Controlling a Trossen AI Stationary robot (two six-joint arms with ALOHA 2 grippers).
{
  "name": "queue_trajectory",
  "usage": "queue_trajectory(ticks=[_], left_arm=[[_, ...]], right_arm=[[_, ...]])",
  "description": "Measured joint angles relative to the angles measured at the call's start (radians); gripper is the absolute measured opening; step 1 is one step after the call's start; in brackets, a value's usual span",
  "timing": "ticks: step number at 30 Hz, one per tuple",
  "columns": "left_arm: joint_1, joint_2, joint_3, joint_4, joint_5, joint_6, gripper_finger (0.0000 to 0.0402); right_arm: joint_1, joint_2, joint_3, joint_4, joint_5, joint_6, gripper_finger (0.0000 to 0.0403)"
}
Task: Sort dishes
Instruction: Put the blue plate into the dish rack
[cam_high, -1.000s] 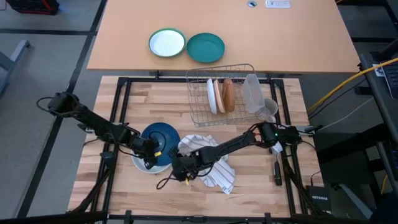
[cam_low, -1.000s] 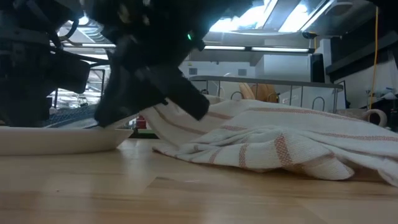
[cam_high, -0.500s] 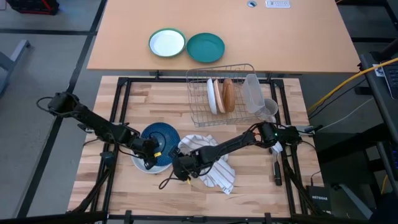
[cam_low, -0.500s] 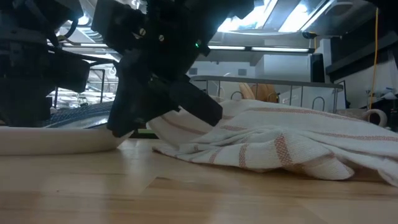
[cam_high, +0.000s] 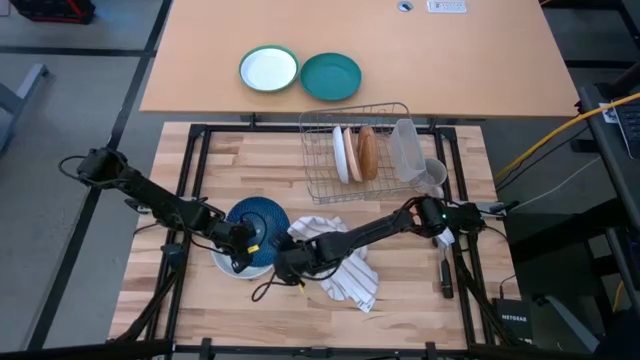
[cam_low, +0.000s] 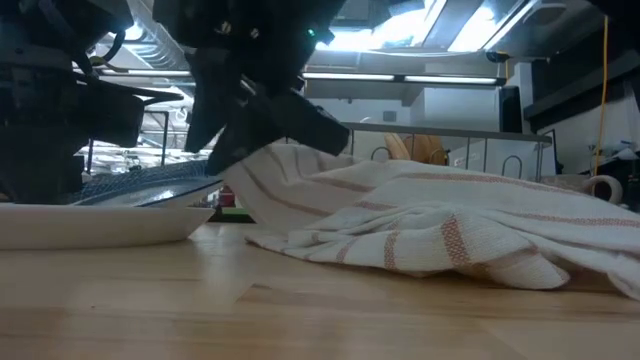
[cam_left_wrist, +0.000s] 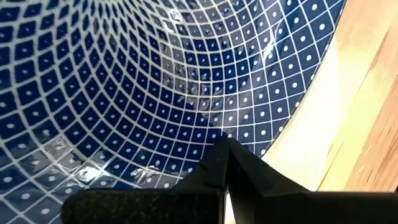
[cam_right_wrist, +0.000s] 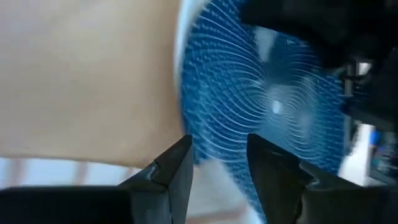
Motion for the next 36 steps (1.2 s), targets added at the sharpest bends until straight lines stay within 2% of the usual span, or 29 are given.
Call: queue_trajectory(ticks=[9,13,19,21,24,30,33,36], left_arm=[[0.0,0.0,0.0,0.001,-0.003,0.008,0.0],[0.0,0.0,0.0,0.001,-0.003,0.008,0.0],[0.0,0.0,0.0,0.001,-0.003,0.019,0.0],[0.0,0.0,0.0,0.001,-0.003,0.019,0.0],[0.0,0.0,0.0,0.001,-0.003,0.02,0.0],[0.0,0.0,0.0,0.002,-0.006,0.023,0.0],[0.0,0.0,0.0,0.002,-0.006,0.034,0.0],[0.0,0.0,0.0,0.001,-0.003,0.036,0.0]], right_arm=[[-0.025,0.0,-0.056,-0.004,-0.055,-0.077,0.0155],[-0.023,0.0,-0.09,0.045,0.0,-0.118,0.0154],[-0.027,0.0,-0.147,0.198,0.017,-0.181,0.0154],[-0.031,0.0,-0.164,0.233,0.06,-0.202,0.0154],[-0.037,0.0,-0.177,0.247,0.108,-0.205,0.0154],[-0.059,0.0,-0.193,0.268,0.112,-0.206,0.0154],[-0.064,0.0,-0.195,0.305,0.107,-0.22,0.014],[-0.064,0.002,-0.198,0.343,0.101,-0.279,0.0109]])
